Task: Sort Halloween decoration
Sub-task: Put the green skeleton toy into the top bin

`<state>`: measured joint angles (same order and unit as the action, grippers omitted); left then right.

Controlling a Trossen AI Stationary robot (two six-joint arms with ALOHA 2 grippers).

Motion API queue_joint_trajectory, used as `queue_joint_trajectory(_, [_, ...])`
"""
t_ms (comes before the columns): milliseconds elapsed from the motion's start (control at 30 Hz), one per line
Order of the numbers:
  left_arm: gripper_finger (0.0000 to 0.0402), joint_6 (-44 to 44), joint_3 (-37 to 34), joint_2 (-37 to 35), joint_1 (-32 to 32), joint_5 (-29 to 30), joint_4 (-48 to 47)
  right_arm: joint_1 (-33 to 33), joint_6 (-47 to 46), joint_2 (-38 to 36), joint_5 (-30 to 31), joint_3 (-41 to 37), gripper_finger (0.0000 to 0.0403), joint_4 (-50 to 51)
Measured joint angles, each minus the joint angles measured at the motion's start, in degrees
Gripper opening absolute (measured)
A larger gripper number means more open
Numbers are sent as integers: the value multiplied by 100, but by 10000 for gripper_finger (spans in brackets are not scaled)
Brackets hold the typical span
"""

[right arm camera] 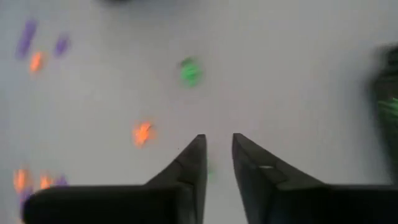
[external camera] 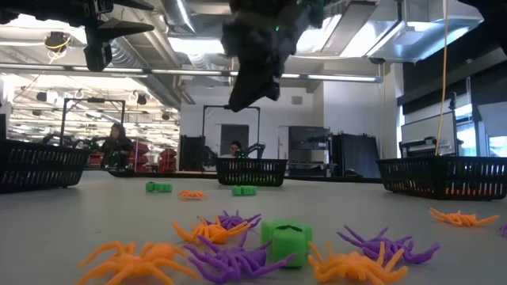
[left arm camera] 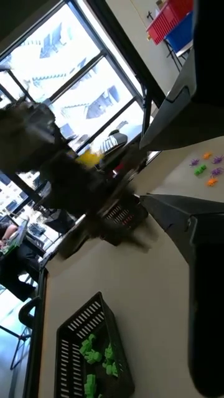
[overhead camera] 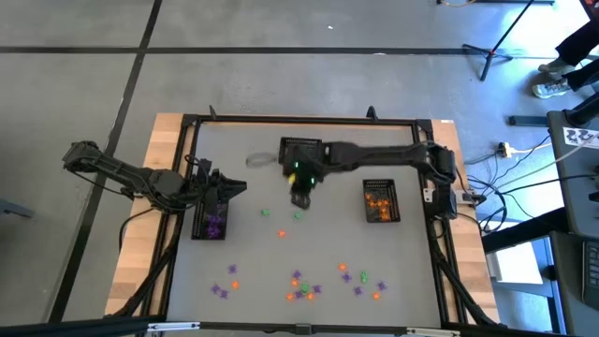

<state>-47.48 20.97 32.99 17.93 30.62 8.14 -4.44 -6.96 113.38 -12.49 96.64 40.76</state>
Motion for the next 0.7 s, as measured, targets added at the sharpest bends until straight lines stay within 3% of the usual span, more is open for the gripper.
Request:
queue_joint_trajectory(167, [116,128,0,1,0,0,0,606,863,7,384,-299,140,-147])
queue_joint_trajectory(300, [116,137,0,2,-2,1,-1,835,1015,113,707,-840,167,-630])
queue_joint_trajectory(467, [116,135,0,0,0,1,0,872,701,410,706,-1316,173,-1055])
queue_joint_trajectory(700, [116,38,0,17,0,-6,7,854,573,770,804,-1381,170,-1414])
